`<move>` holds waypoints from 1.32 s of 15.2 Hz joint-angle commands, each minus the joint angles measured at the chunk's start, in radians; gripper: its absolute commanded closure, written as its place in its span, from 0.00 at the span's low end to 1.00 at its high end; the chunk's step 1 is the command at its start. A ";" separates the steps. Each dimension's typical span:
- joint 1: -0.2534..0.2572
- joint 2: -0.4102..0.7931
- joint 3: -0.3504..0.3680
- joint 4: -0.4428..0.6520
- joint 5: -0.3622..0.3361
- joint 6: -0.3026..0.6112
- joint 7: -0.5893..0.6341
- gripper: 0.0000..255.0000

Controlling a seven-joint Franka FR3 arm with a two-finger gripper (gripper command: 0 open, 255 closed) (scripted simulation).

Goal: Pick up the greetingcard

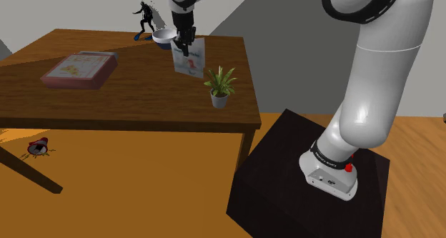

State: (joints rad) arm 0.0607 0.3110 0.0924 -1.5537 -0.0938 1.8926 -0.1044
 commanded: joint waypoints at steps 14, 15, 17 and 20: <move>0.002 -0.004 0.001 0.087 0.002 -0.091 -0.006 1.00; 0.002 -0.004 0.001 0.101 0.003 -0.105 -0.006 1.00; 0.003 -0.003 0.001 0.130 0.003 -0.133 -0.008 1.00; 0.004 0.002 0.002 0.177 0.003 -0.175 -0.010 1.00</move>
State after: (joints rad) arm 0.0643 0.3136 0.0938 -1.3883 -0.0909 1.7301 -0.1148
